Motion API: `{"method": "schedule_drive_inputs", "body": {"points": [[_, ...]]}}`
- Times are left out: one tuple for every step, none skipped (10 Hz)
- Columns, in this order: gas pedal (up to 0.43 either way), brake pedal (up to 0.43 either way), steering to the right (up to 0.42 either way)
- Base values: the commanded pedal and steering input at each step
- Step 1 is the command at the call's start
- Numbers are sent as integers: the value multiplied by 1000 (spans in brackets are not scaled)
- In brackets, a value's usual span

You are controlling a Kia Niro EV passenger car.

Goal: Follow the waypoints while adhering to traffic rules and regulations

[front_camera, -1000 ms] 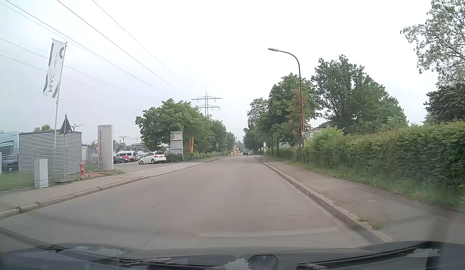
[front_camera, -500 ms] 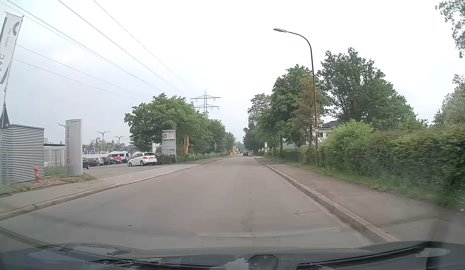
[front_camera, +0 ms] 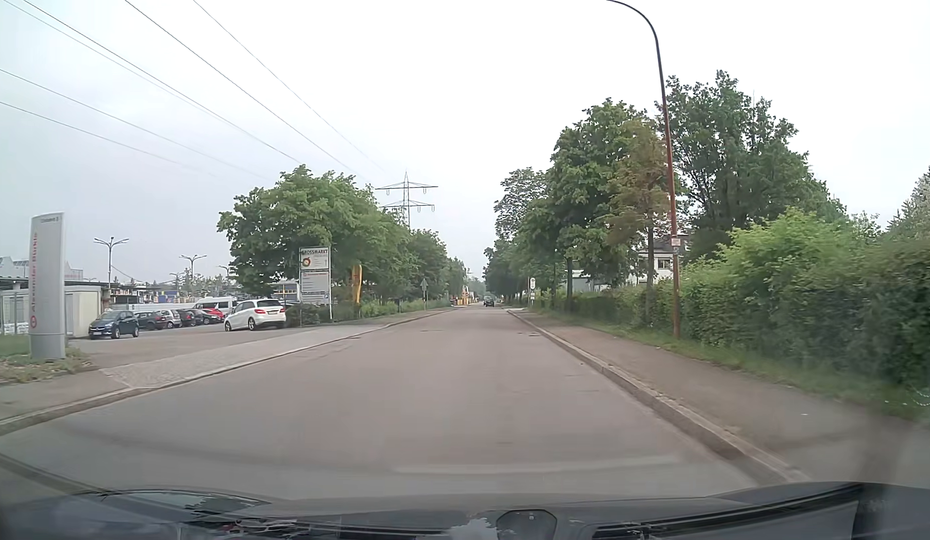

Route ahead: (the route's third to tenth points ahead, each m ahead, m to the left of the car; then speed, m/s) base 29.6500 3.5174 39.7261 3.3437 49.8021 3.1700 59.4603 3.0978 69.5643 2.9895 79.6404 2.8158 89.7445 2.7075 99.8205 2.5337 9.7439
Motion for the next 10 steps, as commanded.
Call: {"method": "schedule_drive_inputs", "body": {"points": [[209, 0, 6], [209, 0, 6], [209, 0, 6], [209, 0, 5], [209, 0, 5], [209, 0, 5], [197, 0, 5], [197, 0, 5], [197, 0, 4], [197, 0, 4]]}}
